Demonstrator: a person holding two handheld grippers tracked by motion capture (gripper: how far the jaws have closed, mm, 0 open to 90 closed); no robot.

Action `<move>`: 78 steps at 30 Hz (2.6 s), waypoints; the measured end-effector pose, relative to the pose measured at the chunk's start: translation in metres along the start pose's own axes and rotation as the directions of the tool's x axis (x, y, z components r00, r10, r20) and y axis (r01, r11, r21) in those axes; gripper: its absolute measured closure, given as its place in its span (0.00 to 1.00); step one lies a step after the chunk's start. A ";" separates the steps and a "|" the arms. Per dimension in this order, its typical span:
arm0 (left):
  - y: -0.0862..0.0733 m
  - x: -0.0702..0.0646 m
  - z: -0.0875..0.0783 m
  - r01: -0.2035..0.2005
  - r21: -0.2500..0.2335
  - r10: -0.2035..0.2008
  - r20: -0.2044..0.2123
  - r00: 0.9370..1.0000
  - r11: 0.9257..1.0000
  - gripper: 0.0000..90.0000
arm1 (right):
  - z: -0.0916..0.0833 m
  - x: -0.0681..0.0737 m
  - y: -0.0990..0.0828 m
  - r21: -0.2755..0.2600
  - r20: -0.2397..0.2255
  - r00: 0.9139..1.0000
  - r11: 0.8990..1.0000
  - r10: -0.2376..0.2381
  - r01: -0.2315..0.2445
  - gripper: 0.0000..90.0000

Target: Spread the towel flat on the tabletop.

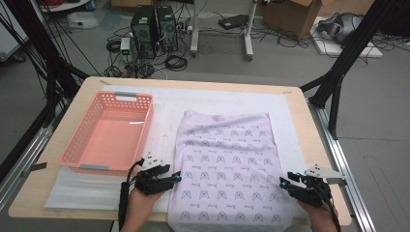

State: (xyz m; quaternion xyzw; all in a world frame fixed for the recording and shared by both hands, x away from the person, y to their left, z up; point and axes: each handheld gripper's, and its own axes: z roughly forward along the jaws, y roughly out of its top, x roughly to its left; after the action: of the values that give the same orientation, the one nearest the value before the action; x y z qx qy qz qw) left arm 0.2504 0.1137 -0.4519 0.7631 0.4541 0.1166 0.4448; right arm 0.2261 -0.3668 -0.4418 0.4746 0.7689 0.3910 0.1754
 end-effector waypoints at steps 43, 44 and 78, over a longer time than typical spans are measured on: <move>-0.022 -0.007 -0.027 0.003 -0.102 0.001 0.040 0.999 0.995 0.53 | -0.016 0.009 -0.019 0.051 0.089 0.996 0.998 0.025 -0.030 0.96; -0.022 -0.008 -0.026 0.007 -0.101 -0.003 0.043 0.999 0.995 0.53 | -0.019 0.006 -0.021 0.044 0.077 0.996 0.998 0.049 -0.052 0.96; -0.019 -0.007 -0.028 -0.020 -0.136 0.026 0.040 0.999 0.991 0.47 | -0.001 0.000 -0.005 0.027 0.170 0.984 0.998 0.052 -0.058 0.70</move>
State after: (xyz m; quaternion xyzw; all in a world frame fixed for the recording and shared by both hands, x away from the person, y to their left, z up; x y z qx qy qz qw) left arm 0.2192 0.1282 -0.4487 0.7387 0.4269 0.1365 0.5035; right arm 0.2224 -0.3683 -0.4448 0.5297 0.7440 0.3418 0.2214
